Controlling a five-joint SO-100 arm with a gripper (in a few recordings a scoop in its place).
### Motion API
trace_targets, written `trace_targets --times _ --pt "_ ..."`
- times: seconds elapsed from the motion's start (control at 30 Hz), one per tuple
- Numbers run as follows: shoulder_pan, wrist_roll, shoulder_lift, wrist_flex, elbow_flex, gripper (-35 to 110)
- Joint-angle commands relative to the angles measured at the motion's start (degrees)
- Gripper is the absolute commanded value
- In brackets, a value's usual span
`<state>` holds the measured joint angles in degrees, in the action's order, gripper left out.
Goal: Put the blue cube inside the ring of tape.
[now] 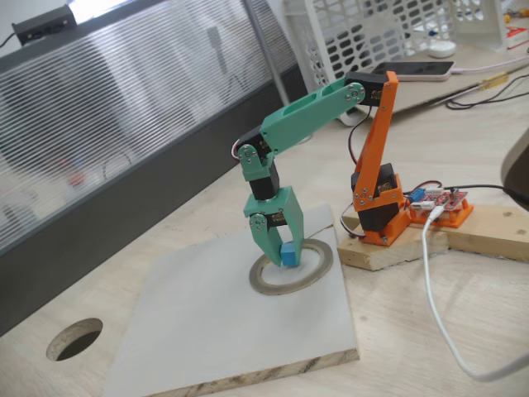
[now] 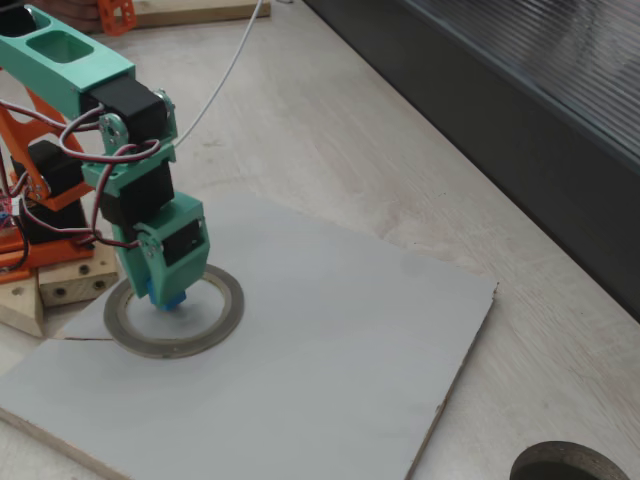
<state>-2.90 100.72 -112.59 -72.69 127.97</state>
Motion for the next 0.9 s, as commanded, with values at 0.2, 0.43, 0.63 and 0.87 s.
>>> trace_targets --times 0.2,0.43,0.63,0.87 --pt "0.0 0.0 -1.93 -0.88 0.18 11" --pt "0.09 -0.18 -1.93 -0.97 0.18 11" --pt "0.09 -0.18 -1.93 -0.97 0.18 11" --pt "0.0 -0.18 -1.93 -0.97 0.18 11"
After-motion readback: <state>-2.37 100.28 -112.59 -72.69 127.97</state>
